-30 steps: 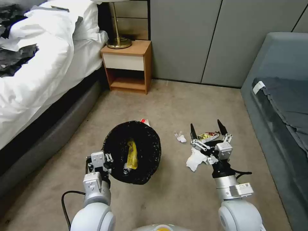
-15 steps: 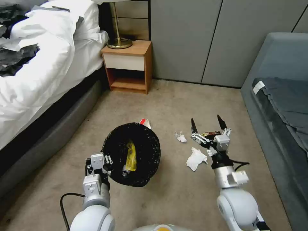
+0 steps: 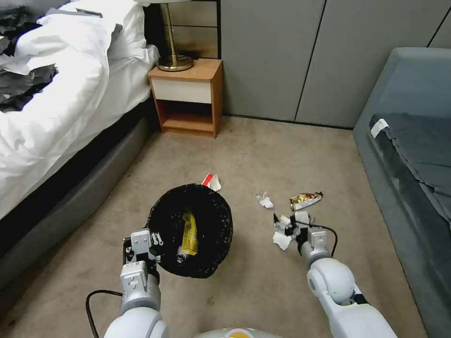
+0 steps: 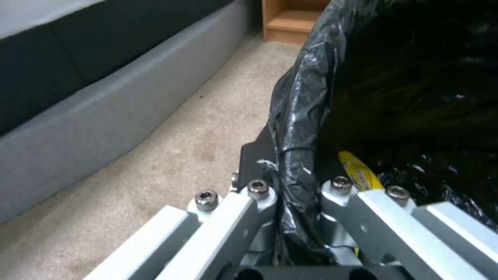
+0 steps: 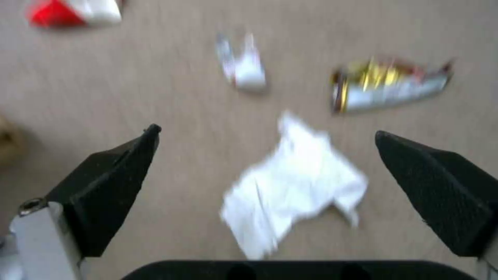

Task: Pick up the trash bin, then pick up the garbage from the floor and place it into the trash bin.

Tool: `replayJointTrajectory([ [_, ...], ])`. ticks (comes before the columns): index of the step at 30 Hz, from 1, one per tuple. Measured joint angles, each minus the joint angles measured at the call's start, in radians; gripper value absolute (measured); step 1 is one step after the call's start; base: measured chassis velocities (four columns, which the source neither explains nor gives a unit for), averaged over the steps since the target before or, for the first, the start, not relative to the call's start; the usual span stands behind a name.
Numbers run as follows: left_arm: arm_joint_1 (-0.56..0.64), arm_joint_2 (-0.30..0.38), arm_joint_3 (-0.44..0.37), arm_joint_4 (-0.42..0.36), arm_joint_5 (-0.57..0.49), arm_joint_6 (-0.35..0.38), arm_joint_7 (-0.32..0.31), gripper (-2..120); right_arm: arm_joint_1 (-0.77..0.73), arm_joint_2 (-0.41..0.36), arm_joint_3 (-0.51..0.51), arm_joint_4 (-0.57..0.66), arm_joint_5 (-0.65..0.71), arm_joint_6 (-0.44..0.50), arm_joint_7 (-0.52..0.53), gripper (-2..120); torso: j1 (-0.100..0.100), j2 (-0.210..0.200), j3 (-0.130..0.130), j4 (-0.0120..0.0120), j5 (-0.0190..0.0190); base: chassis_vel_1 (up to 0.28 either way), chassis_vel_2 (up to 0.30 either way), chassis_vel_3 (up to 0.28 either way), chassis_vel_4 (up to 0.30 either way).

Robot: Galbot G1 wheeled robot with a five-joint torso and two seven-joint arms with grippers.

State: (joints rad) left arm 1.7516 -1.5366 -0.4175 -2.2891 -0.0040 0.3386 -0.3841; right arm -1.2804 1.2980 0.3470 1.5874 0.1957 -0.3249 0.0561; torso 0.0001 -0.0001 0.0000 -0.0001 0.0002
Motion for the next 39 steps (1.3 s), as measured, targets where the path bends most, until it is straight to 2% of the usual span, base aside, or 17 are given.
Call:
replayJointTrajectory([
  [1,0.000,0.000,0.000,0.000,0.000,0.000,0.000,3,0.000,0.000,0.000,0.000,0.000,0.000,0.000,100,0.000,0.000,0.000,0.0000,0.0000,0.000,0.000,0.000,0.000],
  [4,0.000,0.003,0.000,0.000,-0.003,-0.005,0.000,3,0.037,0.008,0.013,-0.119,-0.010,0.023,-0.013,100,0.000,0.000,0.000,0.0000,0.0000,0.000,0.000,0.000,0.000],
  [12,0.003,0.004,0.008,-0.001,0.001,-0.006,0.000,3,0.116,0.008,0.026,-0.267,0.012,0.074,-0.050,100,0.000,0.000,0.000,0.0001,-0.0002,0.000,0.000,0.000,0.000],
  [32,0.037,0.008,0.006,-0.038,0.002,-0.018,-0.012,3,0.231,0.015,0.028,-0.525,0.004,0.213,-0.073,100,0.000,0.000,0.000,0.0001,-0.0002,0.000,0.000,0.000,0.000],
  [35,0.039,0.009,0.006,-0.041,0.002,-0.018,-0.012,3,0.241,0.015,0.029,-0.554,-0.005,0.223,-0.081,98,0.000,0.000,0.000,0.0000,-0.0001,0.000,0.000,0.000,0.000],
  [39,0.043,0.007,0.007,-0.043,0.003,-0.018,-0.013,3,0.258,0.016,0.032,-0.600,-0.018,0.234,-0.103,89,0.000,0.000,0.000,0.0001,-0.0002,0.000,0.000,0.000,0.000],
])
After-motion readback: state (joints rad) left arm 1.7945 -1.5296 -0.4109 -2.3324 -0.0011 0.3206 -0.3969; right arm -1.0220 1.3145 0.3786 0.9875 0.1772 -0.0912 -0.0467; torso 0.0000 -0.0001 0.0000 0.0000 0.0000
